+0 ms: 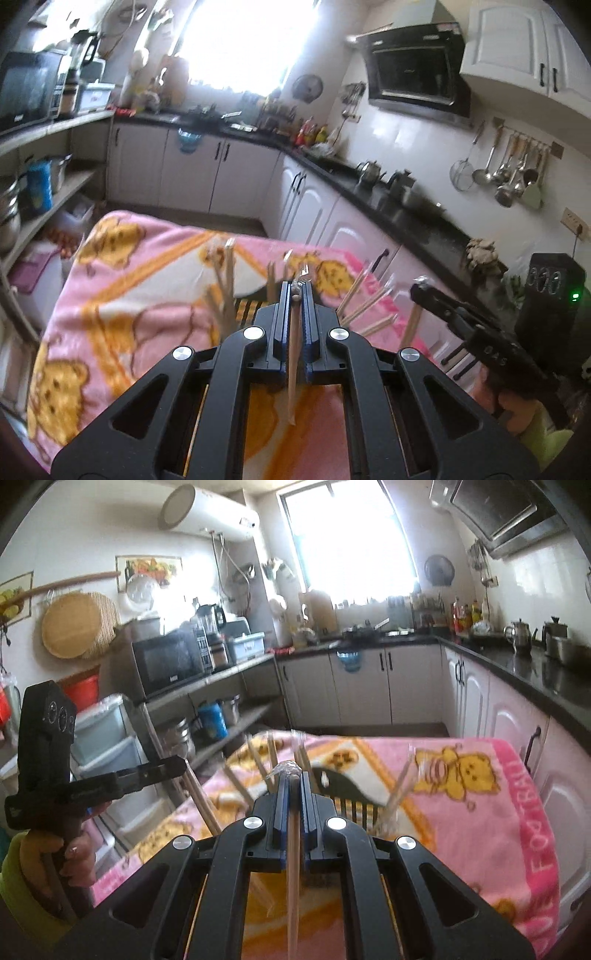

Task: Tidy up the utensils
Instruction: 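Lift both held chopsticks upright and carry them over the green caddy, then lower the chopstick into the caddy and open the left tool while the right tool releases its chopstick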

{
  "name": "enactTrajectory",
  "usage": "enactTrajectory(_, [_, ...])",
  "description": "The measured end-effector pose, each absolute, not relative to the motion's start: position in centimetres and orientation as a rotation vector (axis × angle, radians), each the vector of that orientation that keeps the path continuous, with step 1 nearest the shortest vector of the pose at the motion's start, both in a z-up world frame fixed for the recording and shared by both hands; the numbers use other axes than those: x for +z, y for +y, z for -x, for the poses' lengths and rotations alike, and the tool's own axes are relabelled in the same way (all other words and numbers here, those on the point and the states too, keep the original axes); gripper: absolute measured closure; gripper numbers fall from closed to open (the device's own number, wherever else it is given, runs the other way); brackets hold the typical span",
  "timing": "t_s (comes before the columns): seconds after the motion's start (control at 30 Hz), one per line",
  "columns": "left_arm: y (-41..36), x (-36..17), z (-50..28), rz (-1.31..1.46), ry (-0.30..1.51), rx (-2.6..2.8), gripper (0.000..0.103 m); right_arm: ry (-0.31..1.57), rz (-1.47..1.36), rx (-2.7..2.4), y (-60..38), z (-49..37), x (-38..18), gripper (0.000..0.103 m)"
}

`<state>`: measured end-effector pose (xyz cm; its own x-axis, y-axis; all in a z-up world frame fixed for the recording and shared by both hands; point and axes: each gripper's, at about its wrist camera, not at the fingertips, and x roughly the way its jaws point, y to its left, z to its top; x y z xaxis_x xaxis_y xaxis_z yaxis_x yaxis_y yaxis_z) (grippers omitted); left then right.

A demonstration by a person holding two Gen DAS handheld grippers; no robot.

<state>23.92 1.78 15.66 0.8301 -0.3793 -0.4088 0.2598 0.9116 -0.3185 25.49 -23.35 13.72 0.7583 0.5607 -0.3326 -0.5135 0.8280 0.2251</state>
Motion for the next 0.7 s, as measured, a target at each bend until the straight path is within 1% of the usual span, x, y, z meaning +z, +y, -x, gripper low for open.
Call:
enactTrajectory(0.13, [1.3, 18.1, -24.5, 0.241, 0.445, -0.368, 0.102, 0.372, -0.129, 0.550, -23.5, -26.9, 15.4, 0.097])
enactTrajectory(0.33, [0.9, 19.7, -26.6, 0.244, 0.418, -0.368, 0.102, 0.338, -0.169, 0.510, -24.3, -29.5, 17.0, 0.097])
enactTrajectory(0.47, [0.9, 19.7, -28.2, 0.262, 0.416, -0.368, 0.102, 0.316, -0.196, 0.498, -24.5, -31.0, 17.5, 0.097])
enactTrajectory(0.7, [0.4, 17.8, -30.3, 0.276, 0.421, -0.343, 0.102, 0.276, -0.217, 0.451, -24.7, -33.6, 17.2, 0.097])
